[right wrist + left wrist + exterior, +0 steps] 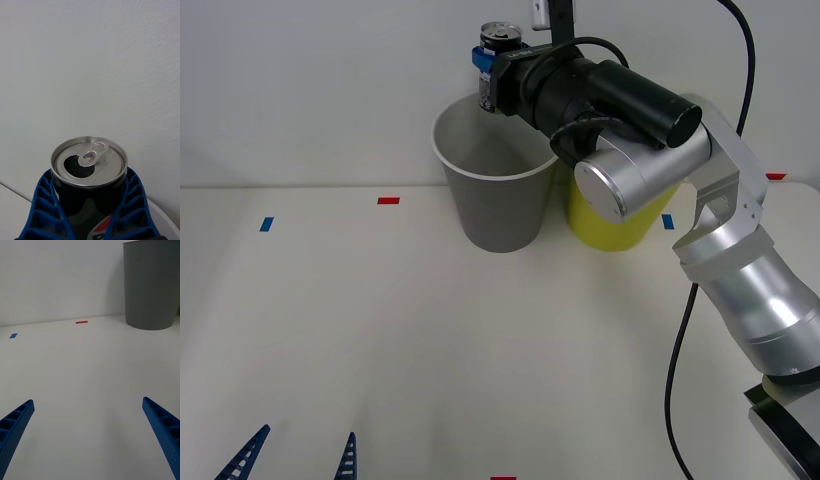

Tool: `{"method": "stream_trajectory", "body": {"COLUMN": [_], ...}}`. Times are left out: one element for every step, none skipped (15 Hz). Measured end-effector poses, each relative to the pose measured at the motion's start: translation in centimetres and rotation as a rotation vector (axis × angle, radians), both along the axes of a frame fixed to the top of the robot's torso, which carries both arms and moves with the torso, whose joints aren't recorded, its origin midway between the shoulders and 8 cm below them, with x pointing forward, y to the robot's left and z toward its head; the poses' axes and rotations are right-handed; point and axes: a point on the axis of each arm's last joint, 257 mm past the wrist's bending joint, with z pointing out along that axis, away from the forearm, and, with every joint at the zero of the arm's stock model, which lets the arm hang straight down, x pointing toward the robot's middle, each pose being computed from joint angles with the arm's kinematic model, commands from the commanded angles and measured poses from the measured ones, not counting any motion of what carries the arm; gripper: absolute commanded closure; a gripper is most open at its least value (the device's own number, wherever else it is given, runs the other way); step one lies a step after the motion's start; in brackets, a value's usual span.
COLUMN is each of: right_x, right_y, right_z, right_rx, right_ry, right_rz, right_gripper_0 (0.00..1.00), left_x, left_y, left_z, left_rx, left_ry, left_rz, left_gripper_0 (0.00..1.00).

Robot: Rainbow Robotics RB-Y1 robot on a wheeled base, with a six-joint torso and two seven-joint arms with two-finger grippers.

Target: Put cans in the gray bin and PET bottles in the light green bin.

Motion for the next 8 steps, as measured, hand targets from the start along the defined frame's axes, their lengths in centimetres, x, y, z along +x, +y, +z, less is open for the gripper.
{"method": "stream_trajectory", "body": {"right_x": [0.0, 0.0, 0.0, 0.0, 0.0, -0.1, -0.3, -0.5], "right_y": [0.0, 0.0, 0.1, 0.2, 0.1, 0.1, 0.0, 0.0], "right_z": [0.1, 0.1, 0.1, 0.2, 0.4, 0.9, 1.4, 1.7], "right_rx": [-0.002, -0.002, 0.0, -0.001, -0.001, 0.002, 0.005, 0.007], "right_ry": [-0.004, -0.005, -0.005, -0.008, -0.015, -0.026, -0.036, -0.045], "right_rz": [-0.004, -0.005, -0.004, -0.005, -0.007, -0.008, -0.007, -0.005], "right_gripper_0": [0.0, 0.0, 0.0, 0.0, 0.0, 0.0, 0.0, 0.0], "left_x": [0.0, 0.0, 0.0, 0.0, 0.0, 0.0, 0.0, 0.0], "left_y": [0.0, 0.0, 0.0, 0.0, 0.0, 0.0, 0.0, 0.0], "left_z": [0.0, 0.0, 0.0, 0.0, 0.0, 0.0, 0.0, 0.0], "left_rx": [0.0, 0.0, 0.0, 0.0, 0.0, 0.0, 0.0, 0.0], "left_ry": [0.0, 0.0, 0.0, 0.0, 0.0, 0.0, 0.0, 0.0], "left_rz": [0.0, 0.0, 0.0, 0.0, 0.0, 0.0, 0.0, 0.0], "left_gripper_0": [0.0, 0.0, 0.0, 0.0, 0.0, 0.0, 0.0, 0.0]}}
